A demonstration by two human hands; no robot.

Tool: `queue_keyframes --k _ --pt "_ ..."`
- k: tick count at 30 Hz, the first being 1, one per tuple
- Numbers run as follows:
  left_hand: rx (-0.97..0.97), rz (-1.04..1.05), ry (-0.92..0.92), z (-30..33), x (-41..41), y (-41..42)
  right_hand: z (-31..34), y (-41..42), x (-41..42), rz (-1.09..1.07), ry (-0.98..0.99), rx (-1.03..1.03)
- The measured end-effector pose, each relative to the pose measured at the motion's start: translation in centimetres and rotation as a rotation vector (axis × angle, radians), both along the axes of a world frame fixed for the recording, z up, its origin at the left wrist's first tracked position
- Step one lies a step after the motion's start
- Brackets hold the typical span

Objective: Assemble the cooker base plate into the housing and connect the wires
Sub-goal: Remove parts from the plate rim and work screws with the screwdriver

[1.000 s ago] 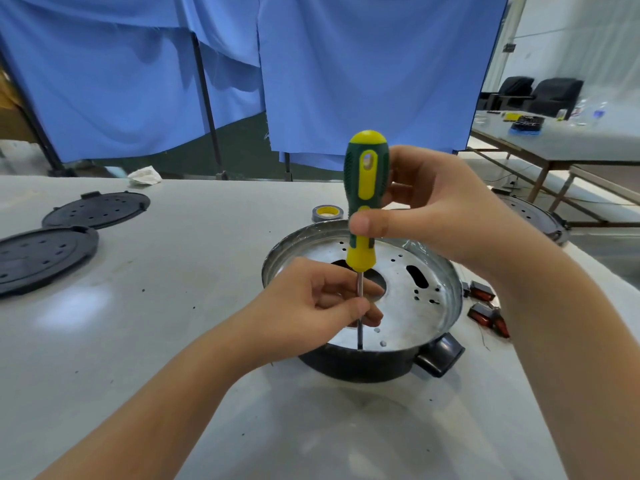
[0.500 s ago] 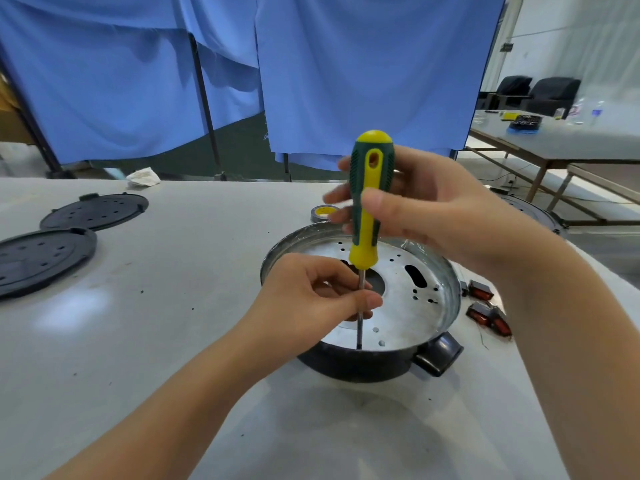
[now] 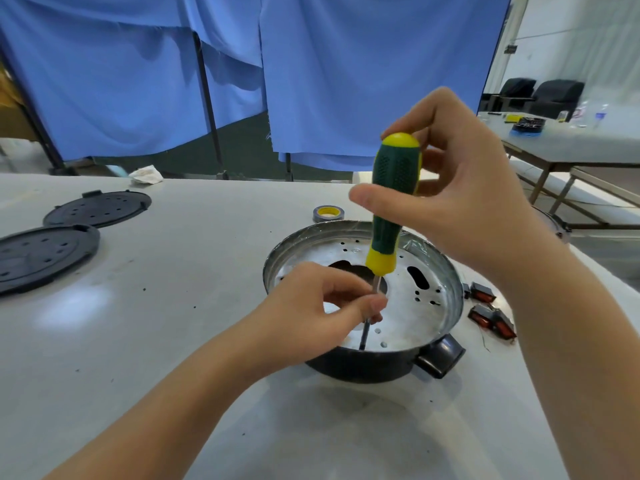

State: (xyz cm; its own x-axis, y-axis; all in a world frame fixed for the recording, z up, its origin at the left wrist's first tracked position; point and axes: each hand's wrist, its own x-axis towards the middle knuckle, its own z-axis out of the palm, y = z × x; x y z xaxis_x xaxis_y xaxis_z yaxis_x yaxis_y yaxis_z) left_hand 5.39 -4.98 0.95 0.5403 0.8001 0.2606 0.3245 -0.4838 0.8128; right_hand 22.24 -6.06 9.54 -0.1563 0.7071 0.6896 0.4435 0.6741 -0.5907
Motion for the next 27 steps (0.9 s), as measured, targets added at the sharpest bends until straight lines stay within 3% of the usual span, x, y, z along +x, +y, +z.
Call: queue_keyframes --k 3,5,9,13,16,21,27 --pt "0.013 0.011 0.298 -0.2 -1.1 0.6 -0.1 -0.5 -0.5 -0.164 -0.155 0.167" --pt "0.051 -0.007 0.457 -0.3 -1.3 0.8 -0.3 -0.4 -0.6 -0.180 -0.208 0.126" --pt "0.233 -0.015 0.586 -0.8 -0.6 0.5 -0.1 -0.4 -0.7 0.227 0.026 -0.211" --pt "0.291 0.003 0.594 -1.1 -0.5 0.5 0.3 -0.3 -0.1 0.597 0.235 -0.468" --pt "0.329 -0.010 0.612 -1.0 -0.4 0.6 0.5 0.1 0.2 0.703 0.335 -0.570" --pt "0.349 -0.020 0.652 -1.0 -0.5 0.6 0.3 0.1 0.3 0.484 0.272 -0.372" --pt "0.377 -0.019 0.668 -1.4 -0.3 0.8 -0.1 -0.4 -1.2 -0.111 0.025 0.118"
